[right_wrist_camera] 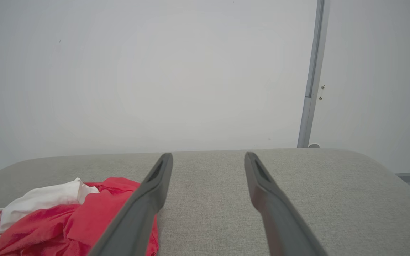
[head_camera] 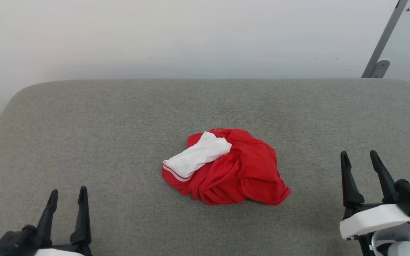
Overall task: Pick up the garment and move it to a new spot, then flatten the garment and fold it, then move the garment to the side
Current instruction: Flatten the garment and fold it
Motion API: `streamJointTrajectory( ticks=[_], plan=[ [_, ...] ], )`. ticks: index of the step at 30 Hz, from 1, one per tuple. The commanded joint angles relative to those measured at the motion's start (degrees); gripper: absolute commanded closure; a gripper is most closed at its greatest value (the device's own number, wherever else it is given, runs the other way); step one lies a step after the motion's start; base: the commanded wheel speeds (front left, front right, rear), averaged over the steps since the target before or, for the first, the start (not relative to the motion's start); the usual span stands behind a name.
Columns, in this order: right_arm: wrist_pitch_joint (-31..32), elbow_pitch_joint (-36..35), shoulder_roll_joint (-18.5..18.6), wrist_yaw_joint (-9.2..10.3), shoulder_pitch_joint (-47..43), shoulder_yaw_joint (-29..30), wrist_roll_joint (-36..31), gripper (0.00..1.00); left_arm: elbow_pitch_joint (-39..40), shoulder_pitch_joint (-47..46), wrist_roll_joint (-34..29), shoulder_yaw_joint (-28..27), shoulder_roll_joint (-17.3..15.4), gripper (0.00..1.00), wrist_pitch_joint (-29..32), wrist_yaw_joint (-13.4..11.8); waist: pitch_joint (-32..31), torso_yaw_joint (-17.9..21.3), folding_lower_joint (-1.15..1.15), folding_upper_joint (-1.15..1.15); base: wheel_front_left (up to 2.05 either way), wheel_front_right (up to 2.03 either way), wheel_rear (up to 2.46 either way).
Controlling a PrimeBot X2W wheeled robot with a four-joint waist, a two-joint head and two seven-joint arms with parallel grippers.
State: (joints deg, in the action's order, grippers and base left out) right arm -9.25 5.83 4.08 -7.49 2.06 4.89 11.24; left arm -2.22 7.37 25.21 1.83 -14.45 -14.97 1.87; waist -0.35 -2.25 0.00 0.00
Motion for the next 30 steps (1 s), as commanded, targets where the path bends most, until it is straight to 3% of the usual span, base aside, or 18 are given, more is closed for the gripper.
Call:
streamJointTrajectory(
  ticks=[1,20,30],
  plan=[
    [-0.4,-0.3,-0.2,0.0,-0.4,-0.1,-0.1,0.0,-0.4,0.5,-1.1,-0.8,0.7,0.0,-0.3,0.8,0.0,-0.1,0.0,0.0,0.0,0.0,0.0],
    [1.8,-0.9,0.6,0.0,-0.5,-3.2,1.8,0.0,-0.6,-0.2,-5.4,-4.5,4.7,0.0,-0.3,4.4,0.7,-1.1,0.0,0.0,0.0,0.0,0.0],
    [8.1,-0.7,4.5,0.0,3.9,-12.8,5.2,0.0,-1.2,-1.3,-5.5,-4.1,5.9,0.0,-0.3,5.2,1.8,-3.3,0.0,0.0,0.0,0.0,0.0]
  ],
)
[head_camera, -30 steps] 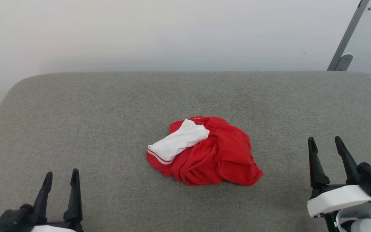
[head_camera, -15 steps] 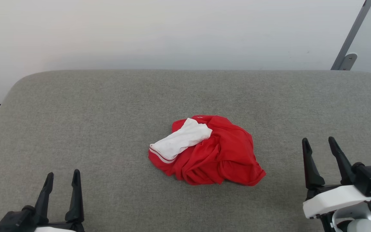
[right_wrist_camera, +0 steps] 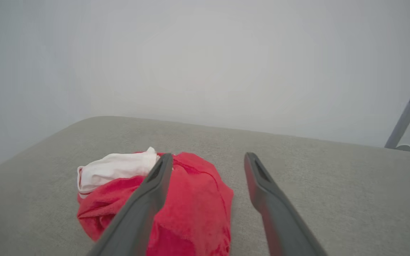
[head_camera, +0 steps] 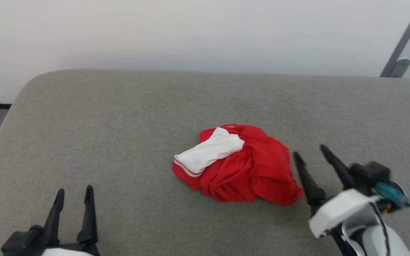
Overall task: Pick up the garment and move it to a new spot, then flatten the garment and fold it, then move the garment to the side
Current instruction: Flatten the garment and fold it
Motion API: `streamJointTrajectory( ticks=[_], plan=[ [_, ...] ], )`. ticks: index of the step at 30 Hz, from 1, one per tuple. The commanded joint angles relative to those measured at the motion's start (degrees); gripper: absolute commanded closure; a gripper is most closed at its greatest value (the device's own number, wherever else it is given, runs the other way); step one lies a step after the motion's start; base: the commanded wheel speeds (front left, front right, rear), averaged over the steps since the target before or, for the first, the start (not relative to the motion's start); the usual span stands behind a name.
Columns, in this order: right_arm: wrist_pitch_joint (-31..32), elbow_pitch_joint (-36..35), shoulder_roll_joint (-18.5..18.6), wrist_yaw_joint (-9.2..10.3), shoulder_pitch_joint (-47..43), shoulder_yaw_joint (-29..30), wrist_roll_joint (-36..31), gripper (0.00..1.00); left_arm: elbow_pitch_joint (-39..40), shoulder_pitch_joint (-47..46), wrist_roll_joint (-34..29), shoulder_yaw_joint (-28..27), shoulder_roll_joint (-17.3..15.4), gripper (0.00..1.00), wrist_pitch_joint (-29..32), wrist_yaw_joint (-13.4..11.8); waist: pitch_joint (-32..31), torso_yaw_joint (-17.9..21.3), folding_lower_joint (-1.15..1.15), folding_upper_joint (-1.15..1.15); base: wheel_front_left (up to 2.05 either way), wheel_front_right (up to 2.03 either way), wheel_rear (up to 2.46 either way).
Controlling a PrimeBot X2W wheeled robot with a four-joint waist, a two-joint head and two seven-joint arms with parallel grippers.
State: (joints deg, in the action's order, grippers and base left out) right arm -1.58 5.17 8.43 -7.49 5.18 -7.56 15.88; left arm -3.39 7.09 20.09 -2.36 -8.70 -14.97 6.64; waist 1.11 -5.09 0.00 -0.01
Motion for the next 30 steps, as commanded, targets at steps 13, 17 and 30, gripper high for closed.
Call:
streamJointTrajectory(
  ticks=[13,17,30],
  plan=[
    [19.8,5.2,8.1,0.0,16.5,-13.4,8.6,0.0,-2.1,-6.4,0.1,3.8,1.4,0.0,-0.3,0.7,5.2,-8.0,0.0,0.01,0.0,0.0,0.0],
    [25.8,7.4,10.1,0.0,20.8,-15.6,10.6,0.0,-2.7,-8.2,0.4,4.5,2.0,0.0,-0.3,0.8,7.1,-10.5,0.0,0.01,0.0,0.0,0.0],
    [40.3,14.1,14.3,0.0,31.1,-23.2,13.4,0.0,-4.7,-12.2,1.2,6.6,3.4,0.0,-0.3,0.8,11.3,-15.7,0.0,0.01,0.0,0.0,0.0]
  ],
)
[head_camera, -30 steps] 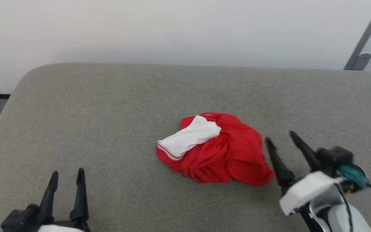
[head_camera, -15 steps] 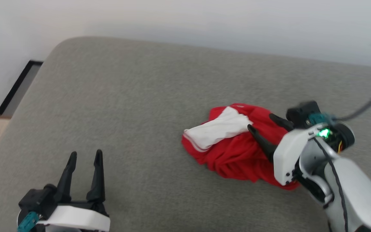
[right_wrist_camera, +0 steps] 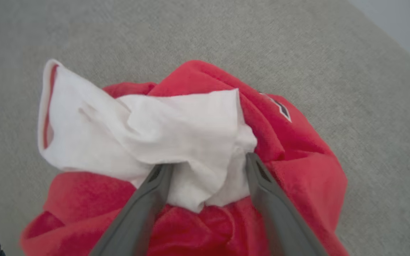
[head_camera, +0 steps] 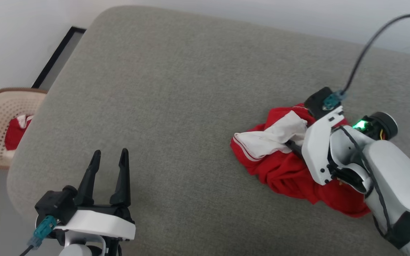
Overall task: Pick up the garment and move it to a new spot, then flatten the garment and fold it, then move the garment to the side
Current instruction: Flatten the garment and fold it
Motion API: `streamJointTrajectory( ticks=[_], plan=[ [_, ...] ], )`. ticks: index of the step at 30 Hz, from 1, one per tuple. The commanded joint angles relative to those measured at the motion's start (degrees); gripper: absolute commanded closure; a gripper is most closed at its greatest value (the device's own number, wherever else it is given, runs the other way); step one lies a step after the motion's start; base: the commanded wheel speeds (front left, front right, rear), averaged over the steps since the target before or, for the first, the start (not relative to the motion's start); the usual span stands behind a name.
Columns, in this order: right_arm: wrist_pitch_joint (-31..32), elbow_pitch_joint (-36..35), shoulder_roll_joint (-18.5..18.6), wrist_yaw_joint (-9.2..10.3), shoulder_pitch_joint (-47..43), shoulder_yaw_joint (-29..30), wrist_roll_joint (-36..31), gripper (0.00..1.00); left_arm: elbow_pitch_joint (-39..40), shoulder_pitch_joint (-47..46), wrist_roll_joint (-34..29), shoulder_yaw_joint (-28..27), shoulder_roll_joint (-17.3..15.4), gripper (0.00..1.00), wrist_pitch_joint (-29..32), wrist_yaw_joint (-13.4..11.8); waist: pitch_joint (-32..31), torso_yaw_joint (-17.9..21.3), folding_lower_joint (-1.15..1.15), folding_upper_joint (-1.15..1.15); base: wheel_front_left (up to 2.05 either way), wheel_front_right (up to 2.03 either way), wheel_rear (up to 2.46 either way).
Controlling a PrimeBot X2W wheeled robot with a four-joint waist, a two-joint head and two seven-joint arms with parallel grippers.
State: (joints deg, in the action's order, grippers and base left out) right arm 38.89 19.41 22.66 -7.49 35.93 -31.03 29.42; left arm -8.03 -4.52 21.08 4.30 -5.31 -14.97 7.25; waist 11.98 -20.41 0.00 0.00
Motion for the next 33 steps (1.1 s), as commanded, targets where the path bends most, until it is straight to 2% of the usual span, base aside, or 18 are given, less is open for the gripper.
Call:
streamJointTrajectory(
  ticks=[1,2,3,11,18,26,33],
  plan=[
    [0.1,0.2,0.2,0.0,0.9,-0.5,0.1,0.13,-0.2,-0.7,0.1,-0.1,0.1,0.0,-0.3,0.2,0.6,-0.6,0.0,0.0,0.0,0.0,0.0],
    [-0.4,0.4,0.2,0.0,1.5,-0.9,0.4,0.8,-0.3,-0.9,0.2,-0.1,0.2,0.0,-0.3,0.2,0.6,-0.7,0.0,0.0,0.0,0.0,0.0],
    [-0.8,0.6,0.3,0.0,2.0,-1.4,0.6,1.0,-0.4,-1.1,0.2,-0.1,0.2,0.0,-0.3,0.2,0.7,-0.8,0.0,0.0,0.0,0.0,0.0],
    [-4.5,-1.4,1.2,0.0,3.5,-0.7,3.2,1.0,-0.8,-0.3,0.3,-2.0,-0.1,0.0,-0.3,0.2,-0.2,0.9,0.0,0.0,0.0,0.0,0.0],
    [-6.8,-7.5,3.4,0.0,1.7,4.0,4.3,1.0,-0.3,0.7,0.0,-3.4,-1.0,0.0,-0.3,0.2,-1.7,4.1,0.0,0.0,0.0,0.0,0.0],
    [-4.9,-15.4,5.0,0.0,-3.8,13.7,3.1,1.0,0.2,1.6,-0.5,-4.7,-1.4,0.0,-0.3,0.2,-2.4,7.8,0.0,0.0,0.0,0.0,0.0],
    [-1.6,-18.4,4.7,0.0,-11.8,26.4,-0.7,1.0,0.4,2.0,-0.7,-5.1,-1.5,0.0,-0.3,0.2,-2.9,9.9,0.0,0.0,0.0,0.0,0.0]
  ],
)
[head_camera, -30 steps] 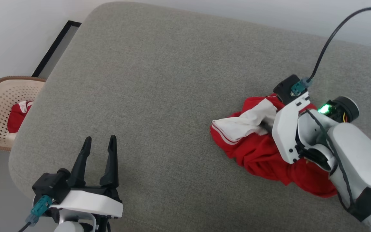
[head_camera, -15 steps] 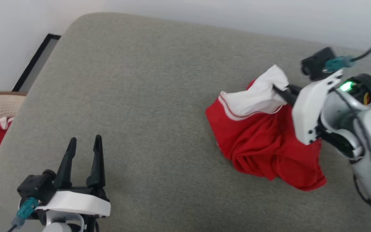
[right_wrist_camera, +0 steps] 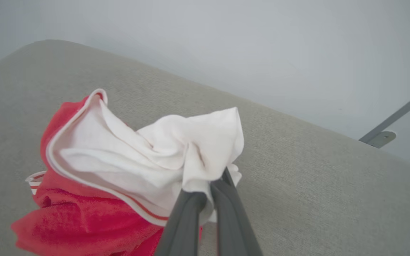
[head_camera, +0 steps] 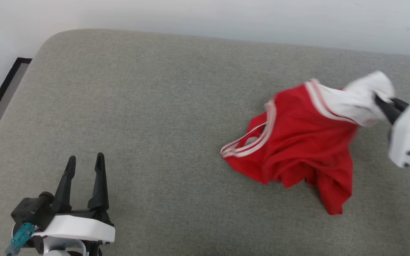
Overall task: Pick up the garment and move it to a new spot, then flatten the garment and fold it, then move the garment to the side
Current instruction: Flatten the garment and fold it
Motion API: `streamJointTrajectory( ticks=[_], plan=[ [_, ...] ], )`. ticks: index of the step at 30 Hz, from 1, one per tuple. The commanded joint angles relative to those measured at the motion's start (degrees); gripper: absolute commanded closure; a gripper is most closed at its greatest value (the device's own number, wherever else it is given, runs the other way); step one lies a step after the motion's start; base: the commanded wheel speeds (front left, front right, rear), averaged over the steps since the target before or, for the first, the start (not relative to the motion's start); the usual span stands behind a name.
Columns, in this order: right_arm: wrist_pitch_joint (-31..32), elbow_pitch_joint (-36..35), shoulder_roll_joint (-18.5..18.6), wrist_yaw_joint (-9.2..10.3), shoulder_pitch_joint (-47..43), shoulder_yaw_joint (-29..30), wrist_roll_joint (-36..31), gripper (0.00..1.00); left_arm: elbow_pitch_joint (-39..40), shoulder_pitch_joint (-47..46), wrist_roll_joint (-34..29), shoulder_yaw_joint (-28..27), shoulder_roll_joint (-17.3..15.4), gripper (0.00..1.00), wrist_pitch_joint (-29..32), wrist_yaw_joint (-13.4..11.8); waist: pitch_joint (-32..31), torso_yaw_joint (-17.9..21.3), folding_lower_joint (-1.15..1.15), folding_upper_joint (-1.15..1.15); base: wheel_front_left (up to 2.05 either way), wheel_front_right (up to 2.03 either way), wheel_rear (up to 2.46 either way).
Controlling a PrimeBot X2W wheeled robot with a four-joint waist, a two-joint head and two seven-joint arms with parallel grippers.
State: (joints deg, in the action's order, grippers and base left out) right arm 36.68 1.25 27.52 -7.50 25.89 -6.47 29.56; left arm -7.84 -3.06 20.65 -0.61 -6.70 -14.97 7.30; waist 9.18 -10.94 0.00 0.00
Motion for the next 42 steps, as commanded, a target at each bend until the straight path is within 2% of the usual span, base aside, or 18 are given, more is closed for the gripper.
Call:
streamJointTrajectory(
  ticks=[1,5,8,14,15,16,17,19,24,30,31,36,42],
  plan=[
    [1.1,-0.3,-0.7,0.02,-3.2,3.7,-1.5,1.0,0.2,0.5,-0.3,-0.2,-0.1,0.0,-0.3,0.1,-0.2,0.7,0.0,0.0,0.0,0.0,0.0],
    [2.4,-0.2,-1.5,0.01,-7.0,8.5,-3.4,1.0,0.3,0.4,-0.4,-0.1,-0.2,0.0,-0.3,0.1,-0.1,1.2,0.0,0.0,0.0,0.0,0.0],
    [2.9,1.3,-3.7,0.01,-9.9,12.1,-4.1,1.0,0.2,0.0,-0.3,0.2,-0.3,0.0,-0.3,0.1,0.2,1.6,0.0,0.0,0.0,0.0,0.0],
    [2.9,7.3,-7.4,0.02,-10.6,13.8,-4.5,1.0,-0.2,-1.1,-0.1,0.7,-0.7,0.0,-0.3,0.1,0.8,2.1,0.0,0.0,0.0,0.0,0.0],
    [2.5,8.4,-7.6,0.01,-10.1,13.6,-4.9,0.93,-0.3,-1.2,-0.1,0.8,-0.7,0.0,-0.3,0.1,0.8,2.2,0.0,0.0,0.0,0.0,0.0],
    [2.5,9.6,-7.7,0.01,-9.5,13.5,-5.2,0.74,-0.4,-1.3,-0.1,1.1,-0.9,0.0,-0.3,0.1,0.8,2.3,0.0,0.0,0.0,0.0,0.0],
    [2.7,10.8,-8.2,0.01,-9.1,13.1,-5.0,0.6,-0.5,-1.3,0.0,1.3,-1.0,0.0,-0.3,0.1,0.8,2.4,0.0,0.0,0.0,0.0,0.0],
    [2.4,12.3,-8.4,0.01,-8.4,12.3,-5.0,0.0,-0.7,-1.5,0.2,2.0,-1.5,0.0,-0.3,0.1,0.7,2.6,0.0,0.0,0.0,0.0,0.0],
    [2.2,12.4,-8.3,0.01,-6.9,10.5,-3.9,0.0,-1.1,-2.4,1.9,5.6,-4.0,0.0,-0.3,0.1,0.0,3.5,0.0,0.0,0.0,0.0,0.0],
    [-0.1,7.6,-8.1,0.01,-7.7,9.4,-3.5,0.0,0.6,-5.2,6.8,12.5,-10.2,0.0,3.3,0.1,-0.9,5.5,0.0,0.0,0.0,0.0,0.0],
    [-1.4,5.4,-8.4,0.01,-8.3,9.3,-3.6,0.0,1.6,-6.5,9.1,14.8,-12.3,0.0,5.3,0.1,-1.1,6.5,0.0,0.0,0.0,0.0,0.0],
    [-8.1,0.6,-9.8,0.01,-8.8,8.9,-5.5,0.0,4.0,-9.9,14.2,20.0,-17.8,0.0,11.1,0.1,-1.5,9.3,0.0,0.0,0.0,0.0,0.0],
    [-19.5,-2.9,-12.4,0.01,-9.5,8.8,-9.2,0.0,5.4,-13.8,17.7,24.9,-21.6,0.0,18.2,0.1,-1.3,13.1,0.0,0.0,0.0,0.0,0.0]
  ],
)
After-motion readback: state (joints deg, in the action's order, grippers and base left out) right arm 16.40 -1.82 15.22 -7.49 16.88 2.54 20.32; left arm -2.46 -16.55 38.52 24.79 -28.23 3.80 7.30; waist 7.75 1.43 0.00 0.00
